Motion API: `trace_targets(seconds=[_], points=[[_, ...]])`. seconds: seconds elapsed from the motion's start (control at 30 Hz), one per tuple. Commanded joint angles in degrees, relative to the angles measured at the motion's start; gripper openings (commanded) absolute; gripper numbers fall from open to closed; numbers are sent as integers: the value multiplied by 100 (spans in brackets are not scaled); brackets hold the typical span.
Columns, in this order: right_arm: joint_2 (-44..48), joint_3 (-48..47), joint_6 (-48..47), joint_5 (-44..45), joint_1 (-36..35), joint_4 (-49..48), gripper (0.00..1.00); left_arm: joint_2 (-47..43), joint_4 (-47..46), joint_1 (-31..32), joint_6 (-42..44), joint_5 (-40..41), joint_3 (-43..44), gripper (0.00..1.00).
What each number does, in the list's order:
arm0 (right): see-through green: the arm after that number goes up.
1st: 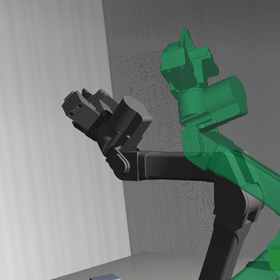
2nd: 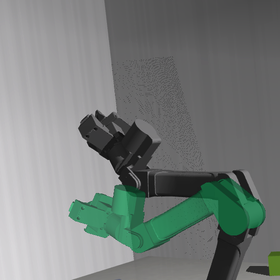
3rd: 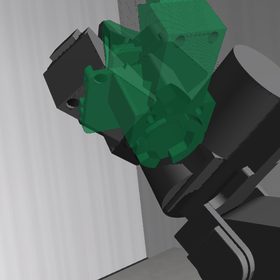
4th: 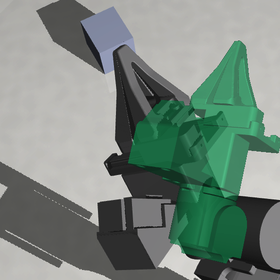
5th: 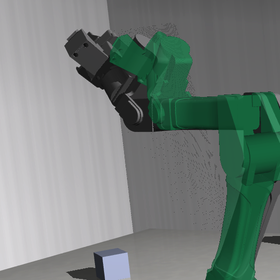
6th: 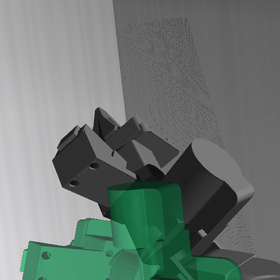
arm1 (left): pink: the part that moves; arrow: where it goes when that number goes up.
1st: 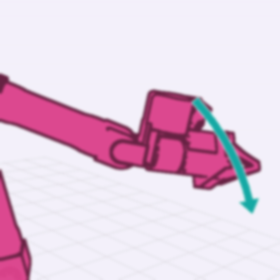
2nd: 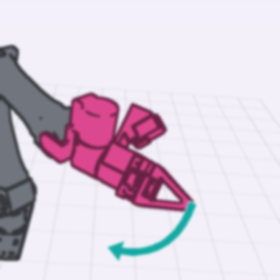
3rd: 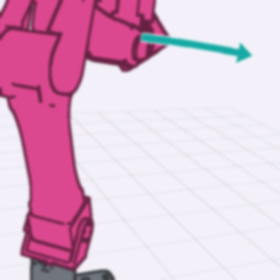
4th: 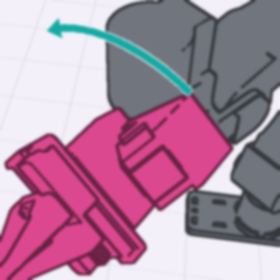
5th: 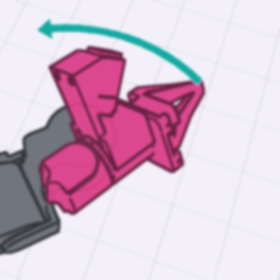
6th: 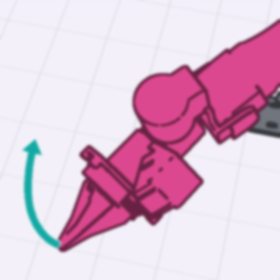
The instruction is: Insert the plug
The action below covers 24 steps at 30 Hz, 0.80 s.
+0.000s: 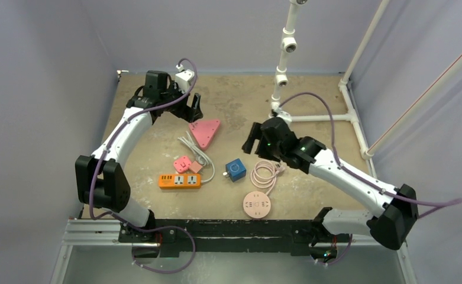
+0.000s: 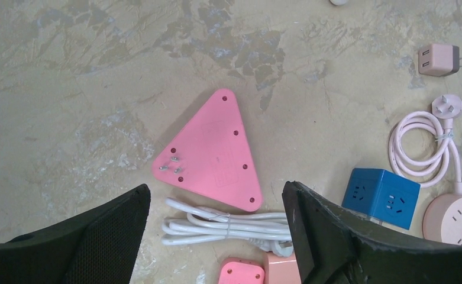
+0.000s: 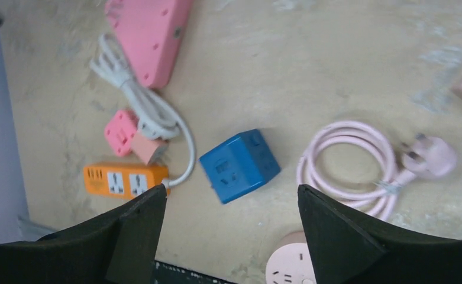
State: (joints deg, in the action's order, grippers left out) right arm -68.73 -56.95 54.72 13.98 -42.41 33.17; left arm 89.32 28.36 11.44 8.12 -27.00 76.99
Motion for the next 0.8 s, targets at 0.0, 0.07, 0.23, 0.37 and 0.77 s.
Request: trace_targets(seconds=[0.0, 0.07, 0.23, 0.37, 0.77], points=[[-741, -434, -1128, 94, -1108, 278, 85, -255, -62, 16, 31, 70, 174, 83], [-1205, -347, -1151, 224, -1756, 425, 90, -265, -30, 16, 55, 99, 231, 83], [-1508, -220, -937, 157, -2268, 191, 76, -283, 85, 1, 147, 188, 273, 83], [-1329, -55, -608, 27, -2320, 388, 62, -283, 143, -2, 189, 220, 311, 84], [841, 1606, 1540, -1557, -2655, 433, 66, -342, 143, -8, 222, 211, 212, 84]])
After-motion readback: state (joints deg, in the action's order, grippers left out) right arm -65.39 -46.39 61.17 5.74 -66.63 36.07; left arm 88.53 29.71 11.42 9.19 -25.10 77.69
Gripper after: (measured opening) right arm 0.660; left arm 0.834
